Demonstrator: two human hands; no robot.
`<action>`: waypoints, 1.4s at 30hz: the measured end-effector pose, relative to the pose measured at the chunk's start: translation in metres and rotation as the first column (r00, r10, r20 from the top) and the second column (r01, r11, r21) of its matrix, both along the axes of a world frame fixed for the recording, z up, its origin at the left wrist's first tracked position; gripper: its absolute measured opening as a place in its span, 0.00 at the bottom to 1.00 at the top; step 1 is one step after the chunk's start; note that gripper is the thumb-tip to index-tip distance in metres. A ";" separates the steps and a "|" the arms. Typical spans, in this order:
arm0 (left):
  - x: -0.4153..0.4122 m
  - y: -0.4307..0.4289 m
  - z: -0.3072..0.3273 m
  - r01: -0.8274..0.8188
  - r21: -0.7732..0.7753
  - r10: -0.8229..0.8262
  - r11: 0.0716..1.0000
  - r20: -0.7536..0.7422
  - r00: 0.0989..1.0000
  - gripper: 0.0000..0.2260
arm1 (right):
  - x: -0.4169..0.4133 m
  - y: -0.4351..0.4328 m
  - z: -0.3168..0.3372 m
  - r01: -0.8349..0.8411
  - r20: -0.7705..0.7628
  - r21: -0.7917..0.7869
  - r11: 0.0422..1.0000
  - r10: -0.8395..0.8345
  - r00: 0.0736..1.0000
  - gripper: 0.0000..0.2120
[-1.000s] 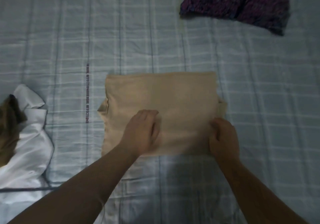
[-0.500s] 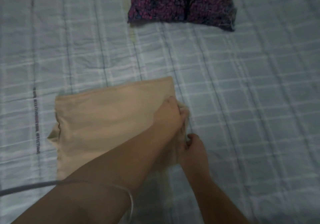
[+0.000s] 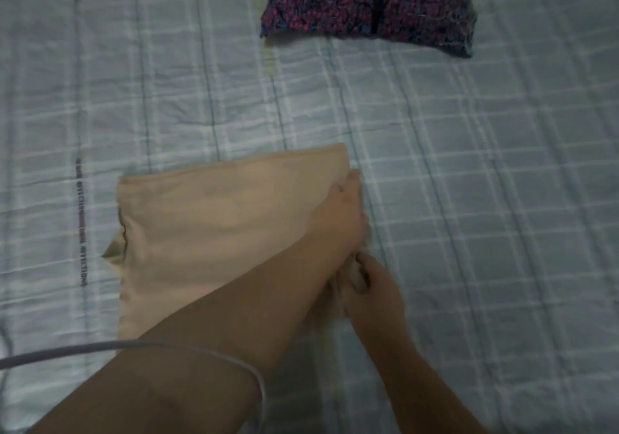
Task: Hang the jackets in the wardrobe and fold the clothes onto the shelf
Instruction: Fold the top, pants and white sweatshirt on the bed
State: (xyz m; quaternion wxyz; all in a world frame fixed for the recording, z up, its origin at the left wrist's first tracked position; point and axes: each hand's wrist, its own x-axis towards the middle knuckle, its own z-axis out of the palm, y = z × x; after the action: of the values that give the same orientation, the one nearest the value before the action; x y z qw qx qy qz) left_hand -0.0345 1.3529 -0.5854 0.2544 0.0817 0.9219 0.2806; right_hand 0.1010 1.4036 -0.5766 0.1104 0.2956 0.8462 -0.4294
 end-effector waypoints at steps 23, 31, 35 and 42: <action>0.014 -0.391 0.028 -0.328 0.238 0.334 0.914 0.014 0.942 0.22 | 0.003 -0.319 0.044 -0.698 -0.080 0.180 0.693 0.717 0.692 0.26; 0.061 -0.428 -0.004 -0.522 0.279 0.521 0.806 0.085 0.850 0.27 | 0.037 -0.325 0.007 -0.839 -0.029 0.096 0.536 0.844 0.535 0.34; 0.098 -0.421 0.012 -0.501 0.367 0.545 0.783 -0.018 0.838 0.24 | 0.037 -0.301 0.019 -0.772 -0.161 0.068 0.633 0.770 0.617 0.30; 0.147 -0.395 0.020 -0.115 0.174 0.174 0.978 -0.374 0.911 0.23 | 0.020 -0.234 0.015 -0.579 -0.159 0.373 0.725 0.664 0.730 0.23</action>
State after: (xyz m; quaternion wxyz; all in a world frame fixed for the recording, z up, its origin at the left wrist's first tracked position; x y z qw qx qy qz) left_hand 0.1126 0.9581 -0.5657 0.0392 0.0855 0.9340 0.3446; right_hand 0.1213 1.1696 -0.5618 0.0819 -0.0594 0.9572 -0.2710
